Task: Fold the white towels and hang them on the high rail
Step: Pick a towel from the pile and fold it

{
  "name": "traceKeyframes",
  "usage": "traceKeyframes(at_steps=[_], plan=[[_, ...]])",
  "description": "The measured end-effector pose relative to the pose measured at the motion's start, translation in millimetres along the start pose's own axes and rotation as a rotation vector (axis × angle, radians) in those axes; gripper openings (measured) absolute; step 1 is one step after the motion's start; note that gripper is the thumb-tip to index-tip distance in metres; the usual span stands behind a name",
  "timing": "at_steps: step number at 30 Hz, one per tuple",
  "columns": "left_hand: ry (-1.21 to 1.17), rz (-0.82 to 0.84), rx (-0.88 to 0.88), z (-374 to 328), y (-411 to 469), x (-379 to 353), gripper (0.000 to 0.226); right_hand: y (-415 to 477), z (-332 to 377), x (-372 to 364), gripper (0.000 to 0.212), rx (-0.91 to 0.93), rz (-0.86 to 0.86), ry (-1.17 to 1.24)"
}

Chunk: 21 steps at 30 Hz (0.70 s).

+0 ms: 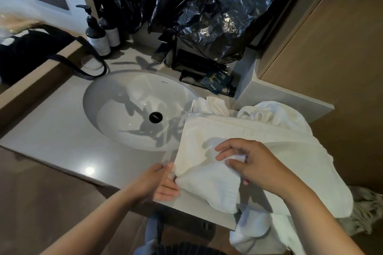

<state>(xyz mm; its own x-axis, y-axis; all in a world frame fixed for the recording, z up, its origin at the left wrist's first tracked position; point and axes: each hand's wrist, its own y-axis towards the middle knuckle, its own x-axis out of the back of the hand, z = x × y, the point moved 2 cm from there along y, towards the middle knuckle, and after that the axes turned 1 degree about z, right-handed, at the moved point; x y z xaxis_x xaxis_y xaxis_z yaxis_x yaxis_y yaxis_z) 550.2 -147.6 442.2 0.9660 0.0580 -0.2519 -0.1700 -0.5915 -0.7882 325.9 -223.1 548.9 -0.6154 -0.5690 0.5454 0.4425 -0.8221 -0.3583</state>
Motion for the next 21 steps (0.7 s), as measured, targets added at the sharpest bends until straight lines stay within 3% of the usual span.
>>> traceKeyframes(at_steps=[3,6,14,18,21], plan=[[-0.217,0.091,0.078,6.6,-1.7,-6.3,0.047,-3.8,5.0,1.0,0.036,0.051,-0.027,0.058],[-0.465,0.104,0.076,6.9,-0.7,-9.6,0.032,-5.7,5.4,2.3,0.036,0.085,-0.039,0.096],[-0.604,-0.032,0.080,10.3,8.4,6.0,0.012,-7.2,0.5,6.9,0.033,0.137,-0.054,0.130],[-0.410,-0.058,-0.103,1.5,4.2,13.3,0.017,-4.7,4.5,2.2,0.025,0.125,-0.077,0.181],[0.012,-0.084,-0.408,-0.3,-5.3,15.6,0.017,0.2,9.1,0.2,0.020,0.122,-0.106,0.370]])
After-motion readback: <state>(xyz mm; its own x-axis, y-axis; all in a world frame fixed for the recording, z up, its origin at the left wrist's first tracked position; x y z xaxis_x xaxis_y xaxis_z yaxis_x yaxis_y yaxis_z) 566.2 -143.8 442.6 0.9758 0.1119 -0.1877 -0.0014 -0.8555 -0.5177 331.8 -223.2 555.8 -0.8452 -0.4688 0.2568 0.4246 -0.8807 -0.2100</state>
